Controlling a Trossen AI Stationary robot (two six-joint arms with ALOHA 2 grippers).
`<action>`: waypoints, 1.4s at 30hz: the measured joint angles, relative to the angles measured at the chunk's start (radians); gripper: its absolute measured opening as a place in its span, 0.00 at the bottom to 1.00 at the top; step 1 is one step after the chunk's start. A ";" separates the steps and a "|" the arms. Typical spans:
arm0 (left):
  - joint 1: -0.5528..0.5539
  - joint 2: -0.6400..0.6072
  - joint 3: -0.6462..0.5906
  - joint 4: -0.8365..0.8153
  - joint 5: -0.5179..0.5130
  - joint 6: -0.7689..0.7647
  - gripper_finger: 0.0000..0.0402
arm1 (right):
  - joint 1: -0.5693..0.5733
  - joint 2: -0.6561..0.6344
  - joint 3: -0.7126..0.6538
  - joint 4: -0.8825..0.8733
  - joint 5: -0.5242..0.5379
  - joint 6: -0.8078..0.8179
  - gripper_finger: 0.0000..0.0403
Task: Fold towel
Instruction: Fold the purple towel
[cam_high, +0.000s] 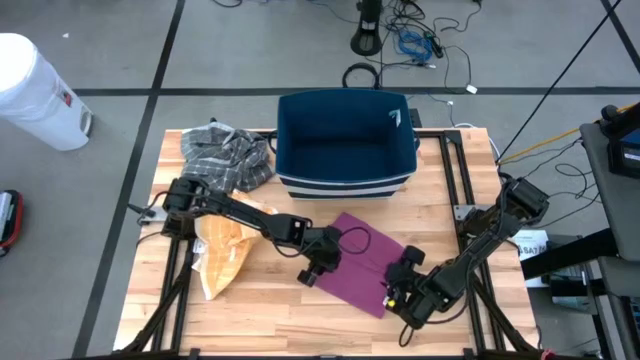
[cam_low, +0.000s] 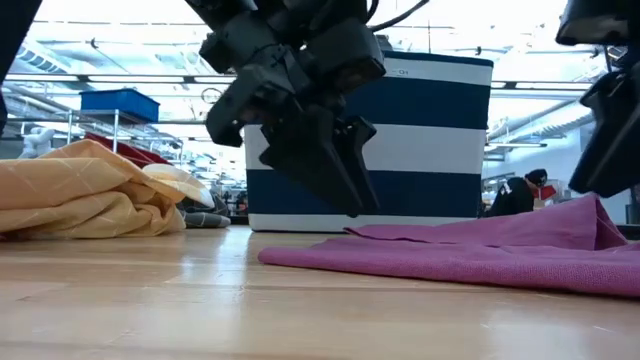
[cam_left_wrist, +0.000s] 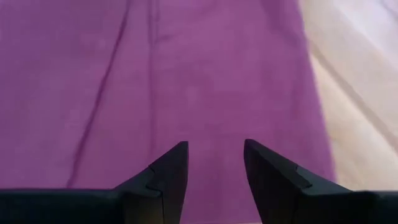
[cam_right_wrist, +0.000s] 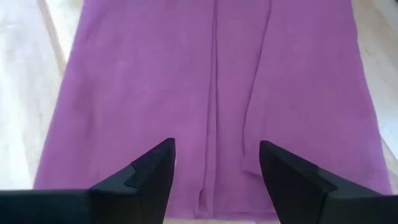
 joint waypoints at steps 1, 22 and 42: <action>0.009 0.000 0.000 0.000 0.005 0.006 0.41 | -0.007 0.005 0.000 0.002 -0.002 -0.004 0.55; 0.090 0.021 0.003 -0.003 0.097 0.025 0.65 | -0.052 0.077 0.000 0.057 -0.049 -0.014 0.55; 0.143 0.121 0.007 0.060 0.165 0.006 0.51 | -0.085 0.159 0.003 0.104 -0.110 -0.024 0.39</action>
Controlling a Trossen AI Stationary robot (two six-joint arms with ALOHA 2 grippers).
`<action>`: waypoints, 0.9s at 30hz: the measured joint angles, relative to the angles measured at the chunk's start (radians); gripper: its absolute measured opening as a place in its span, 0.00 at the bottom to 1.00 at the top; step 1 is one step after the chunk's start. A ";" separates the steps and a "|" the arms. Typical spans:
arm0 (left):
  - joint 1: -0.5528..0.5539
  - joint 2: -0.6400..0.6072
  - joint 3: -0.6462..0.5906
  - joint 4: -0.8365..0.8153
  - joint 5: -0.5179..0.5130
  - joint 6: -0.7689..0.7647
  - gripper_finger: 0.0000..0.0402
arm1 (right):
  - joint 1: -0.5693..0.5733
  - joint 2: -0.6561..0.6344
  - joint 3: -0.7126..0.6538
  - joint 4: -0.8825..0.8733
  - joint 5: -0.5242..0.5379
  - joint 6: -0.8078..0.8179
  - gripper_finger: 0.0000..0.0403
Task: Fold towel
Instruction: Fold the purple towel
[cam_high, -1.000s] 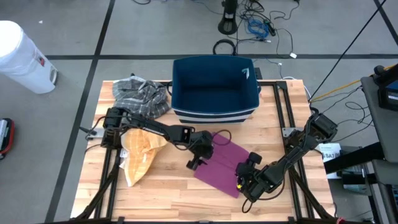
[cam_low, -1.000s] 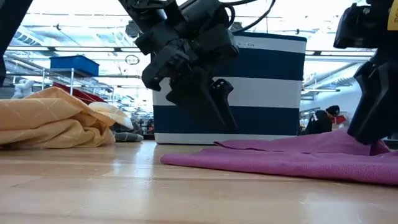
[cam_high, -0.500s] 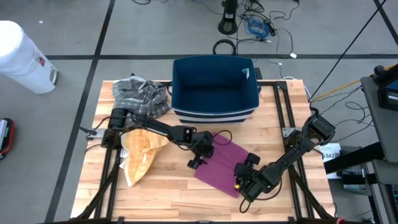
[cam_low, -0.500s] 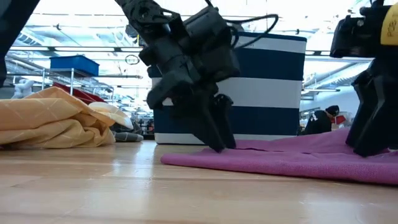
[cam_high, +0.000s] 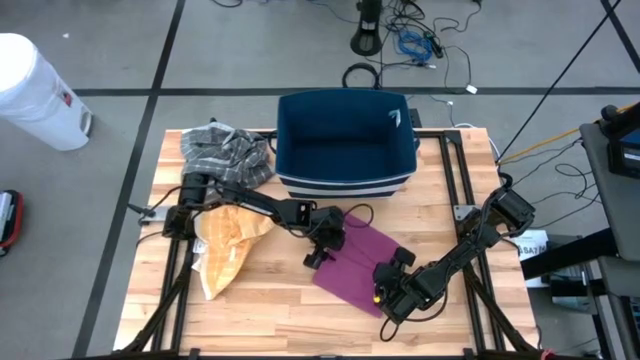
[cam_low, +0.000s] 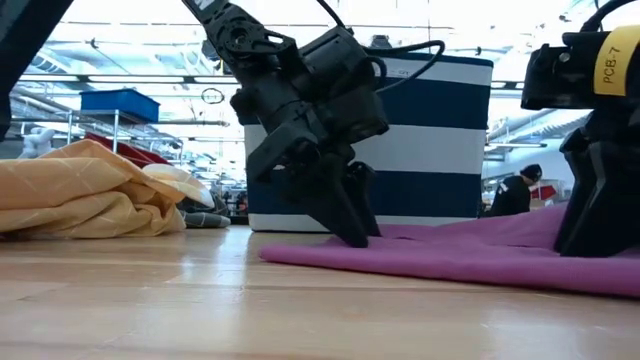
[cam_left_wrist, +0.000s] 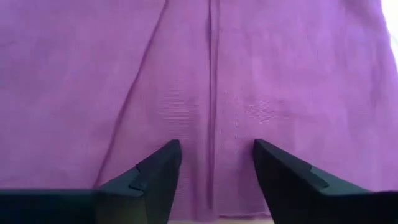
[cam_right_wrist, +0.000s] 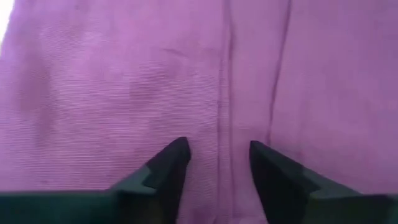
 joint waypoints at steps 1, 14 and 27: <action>0.002 0.009 0.001 -0.003 0.012 0.000 0.50 | -0.001 0.000 0.000 0.003 -0.006 -0.008 0.35; -0.018 0.036 0.000 -0.033 0.019 0.072 0.08 | 0.000 0.002 -0.001 0.028 -0.021 -0.072 0.01; -0.058 -0.076 -0.011 -0.124 -0.109 0.113 0.01 | 0.010 -0.107 -0.006 -0.047 0.028 -0.091 0.00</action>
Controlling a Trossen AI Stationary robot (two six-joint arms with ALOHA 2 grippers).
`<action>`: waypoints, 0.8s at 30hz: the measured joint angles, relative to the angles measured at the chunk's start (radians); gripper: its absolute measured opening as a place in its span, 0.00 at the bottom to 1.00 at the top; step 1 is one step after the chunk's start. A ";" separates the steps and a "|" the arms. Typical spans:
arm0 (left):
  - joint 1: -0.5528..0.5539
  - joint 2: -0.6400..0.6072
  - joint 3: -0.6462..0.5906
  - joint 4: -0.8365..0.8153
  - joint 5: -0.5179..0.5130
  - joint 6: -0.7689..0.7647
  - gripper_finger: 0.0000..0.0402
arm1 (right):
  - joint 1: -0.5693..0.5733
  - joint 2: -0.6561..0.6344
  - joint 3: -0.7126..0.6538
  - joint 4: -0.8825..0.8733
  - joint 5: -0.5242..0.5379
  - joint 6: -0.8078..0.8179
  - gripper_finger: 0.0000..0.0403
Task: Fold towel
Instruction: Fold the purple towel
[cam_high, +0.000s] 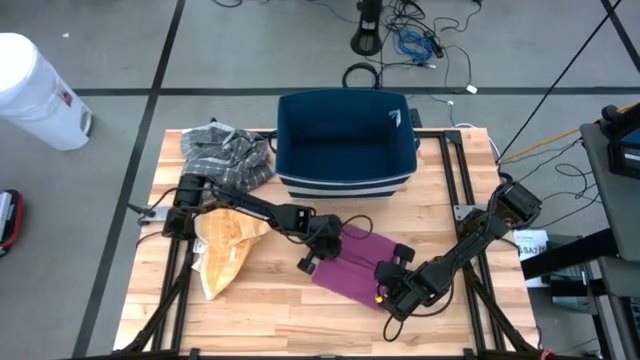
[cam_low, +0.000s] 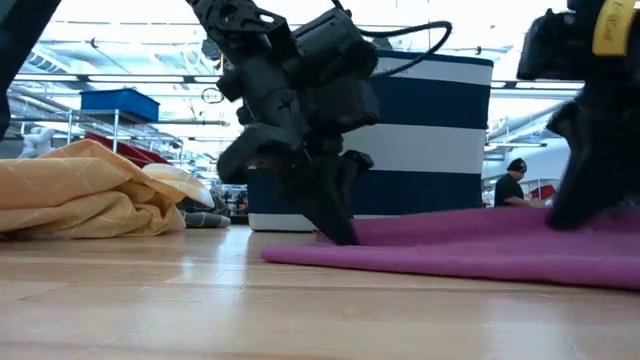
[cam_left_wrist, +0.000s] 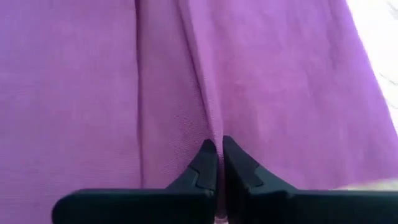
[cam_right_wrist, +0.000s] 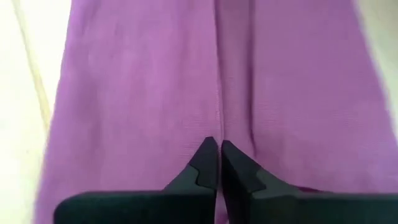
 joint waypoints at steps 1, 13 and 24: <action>-0.001 -0.017 0.000 -0.013 -0.004 0.008 0.01 | 0.002 -0.010 0.000 -0.008 0.011 -0.001 0.00; -0.016 -0.059 0.004 -0.048 -0.014 -0.001 0.01 | -0.004 -0.053 0.001 -0.002 -0.047 -0.040 0.00; -0.029 -0.063 0.005 -0.050 -0.199 0.018 0.01 | -0.007 -0.067 0.001 -0.020 0.024 -0.076 0.00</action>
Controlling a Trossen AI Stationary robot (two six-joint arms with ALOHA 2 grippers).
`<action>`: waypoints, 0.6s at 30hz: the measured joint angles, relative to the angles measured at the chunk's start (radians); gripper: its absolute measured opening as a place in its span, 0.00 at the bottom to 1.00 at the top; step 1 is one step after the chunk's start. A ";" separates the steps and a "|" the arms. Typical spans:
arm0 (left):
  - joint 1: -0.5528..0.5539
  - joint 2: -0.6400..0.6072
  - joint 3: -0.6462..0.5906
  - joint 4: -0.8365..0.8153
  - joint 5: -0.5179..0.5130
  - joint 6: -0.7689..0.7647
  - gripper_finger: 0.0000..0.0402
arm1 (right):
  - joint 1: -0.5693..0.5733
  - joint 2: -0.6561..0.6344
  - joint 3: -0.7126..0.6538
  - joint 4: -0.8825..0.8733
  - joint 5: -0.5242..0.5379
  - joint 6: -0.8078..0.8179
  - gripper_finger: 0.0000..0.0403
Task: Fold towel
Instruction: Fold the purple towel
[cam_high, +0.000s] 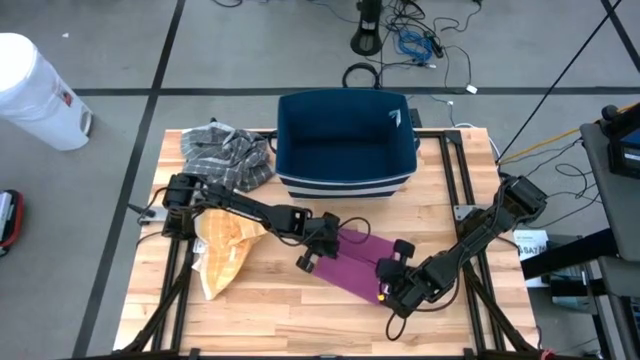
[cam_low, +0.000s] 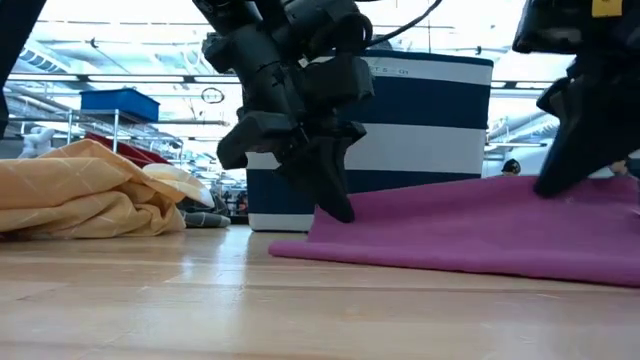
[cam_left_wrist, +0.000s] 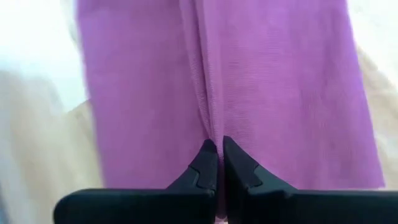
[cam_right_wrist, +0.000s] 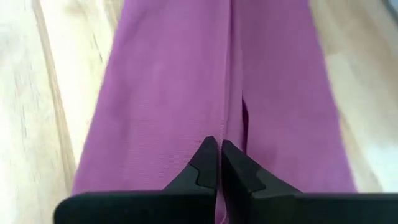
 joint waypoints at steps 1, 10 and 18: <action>0.001 -0.002 0.000 0.000 -0.016 0.001 0.01 | -0.004 -0.003 0.000 -0.011 0.009 -0.006 0.00; 0.002 -0.061 -0.001 -0.008 -0.129 0.003 0.01 | -0.014 -0.062 0.000 -0.070 0.096 -0.070 0.00; 0.004 -0.176 -0.001 -0.008 -0.217 0.050 0.01 | -0.017 -0.165 0.000 -0.157 0.141 -0.121 0.00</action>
